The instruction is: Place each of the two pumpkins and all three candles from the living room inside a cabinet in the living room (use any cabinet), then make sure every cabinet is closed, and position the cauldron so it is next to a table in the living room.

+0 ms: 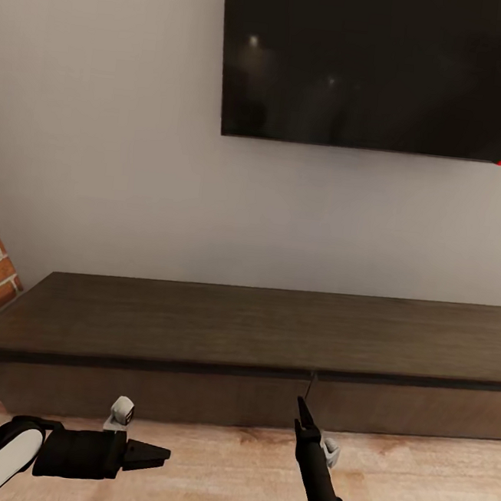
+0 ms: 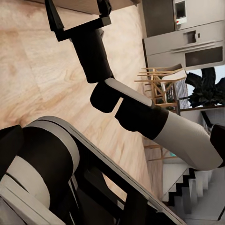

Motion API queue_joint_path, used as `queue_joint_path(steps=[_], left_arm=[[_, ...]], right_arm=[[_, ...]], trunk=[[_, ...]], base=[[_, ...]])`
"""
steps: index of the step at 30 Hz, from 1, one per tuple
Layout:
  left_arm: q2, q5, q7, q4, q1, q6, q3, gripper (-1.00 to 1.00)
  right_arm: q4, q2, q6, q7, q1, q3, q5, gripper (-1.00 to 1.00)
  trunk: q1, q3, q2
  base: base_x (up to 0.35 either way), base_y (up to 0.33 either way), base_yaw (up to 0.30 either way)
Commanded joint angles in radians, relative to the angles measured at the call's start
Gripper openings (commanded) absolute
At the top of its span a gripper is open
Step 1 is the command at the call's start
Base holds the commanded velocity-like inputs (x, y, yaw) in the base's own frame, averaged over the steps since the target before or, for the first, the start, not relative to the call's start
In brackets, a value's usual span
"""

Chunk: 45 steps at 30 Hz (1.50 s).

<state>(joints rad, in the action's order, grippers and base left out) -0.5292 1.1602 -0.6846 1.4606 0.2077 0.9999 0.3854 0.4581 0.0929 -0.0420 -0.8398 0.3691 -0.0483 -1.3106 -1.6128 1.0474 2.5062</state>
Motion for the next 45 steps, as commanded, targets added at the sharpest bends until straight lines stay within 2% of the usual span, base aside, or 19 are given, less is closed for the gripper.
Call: queue_joint_path(steps=[1,4,15,45], left_arm=[[-0.001,0.001,-0.003,0.000,0.001,0.003,0.001,1.00],[-0.001,0.001,-0.003,0.001,0.001,0.003,0.001,1.00],[-0.002,0.001,-0.003,0.001,0.001,0.003,0.001,1.00],[0.000,0.001,-0.004,-0.001,0.001,0.003,0.001,1.00]], right_arm=[[-0.001,0.001,-0.001,-0.004,0.001,-0.002,-0.001,1.00],[-0.001,0.001,-0.001,-0.004,0.001,-0.002,-0.001,1.00],[-0.001,0.001,-0.001,-0.003,0.001,-0.002,-0.001,1.00],[-0.008,0.001,-0.004,-0.001,0.001,-0.001,-0.001,1.00]], trunk=[[0.000,0.005,0.001],[-0.002,0.016,0.001],[-0.002,0.016,0.001],[-0.002,0.016,0.001]], base=[[0.000,0.000,0.000],[0.000,0.000,0.000],[0.003,0.000,0.000],[0.084,0.000,0.000]])
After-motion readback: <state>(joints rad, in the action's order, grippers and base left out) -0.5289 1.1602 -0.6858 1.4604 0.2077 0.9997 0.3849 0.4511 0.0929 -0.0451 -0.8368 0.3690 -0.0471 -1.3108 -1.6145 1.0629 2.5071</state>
